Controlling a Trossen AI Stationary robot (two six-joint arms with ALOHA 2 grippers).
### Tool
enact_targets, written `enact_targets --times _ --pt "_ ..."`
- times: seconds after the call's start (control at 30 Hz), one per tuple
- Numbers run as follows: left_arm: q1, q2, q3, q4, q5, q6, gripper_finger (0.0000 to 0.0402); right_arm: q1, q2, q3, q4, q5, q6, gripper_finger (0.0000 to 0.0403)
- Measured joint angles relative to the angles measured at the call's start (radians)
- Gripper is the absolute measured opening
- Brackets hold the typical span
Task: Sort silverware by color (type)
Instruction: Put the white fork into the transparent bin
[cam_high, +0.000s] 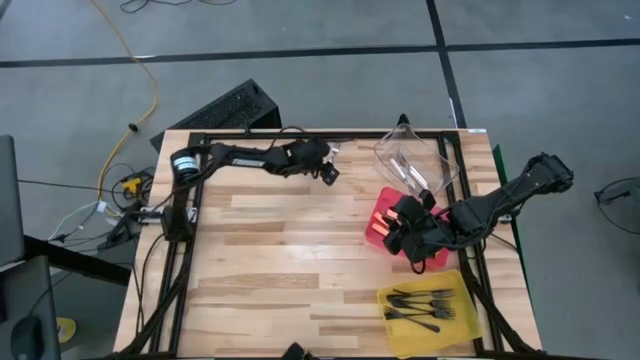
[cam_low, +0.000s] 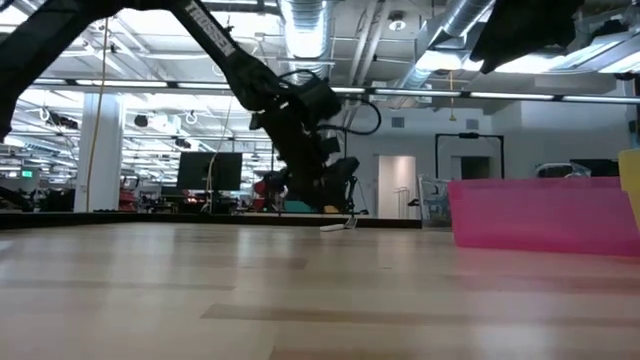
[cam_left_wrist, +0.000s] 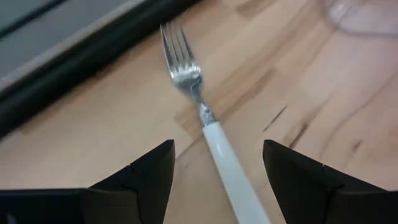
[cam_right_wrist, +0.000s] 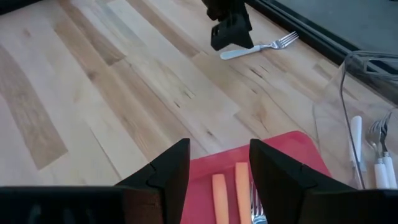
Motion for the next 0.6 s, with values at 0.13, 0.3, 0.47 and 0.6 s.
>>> enact_targets --times 0.13,0.3,0.47,0.6 --pt "0.008 0.027 0.03 -0.045 -0.007 -0.002 0.0228 0.0 0.0 0.0 -0.004 -0.002 0.0 0.0191" --pt "-0.006 0.025 0.044 -0.072 -0.001 -0.003 0.0228 0.0 0.0 0.0 -0.005 -0.002 0.0 0.0191" --pt "-0.025 0.025 0.06 -0.098 0.035 -0.016 0.0228 0.0 0.0 0.0 -0.005 -0.002 0.0 0.0192" --pt "-0.04 0.025 0.134 -0.168 -0.007 0.039 0.0225 0.0 0.0 0.0 -0.005 0.0 0.0 0.0192"
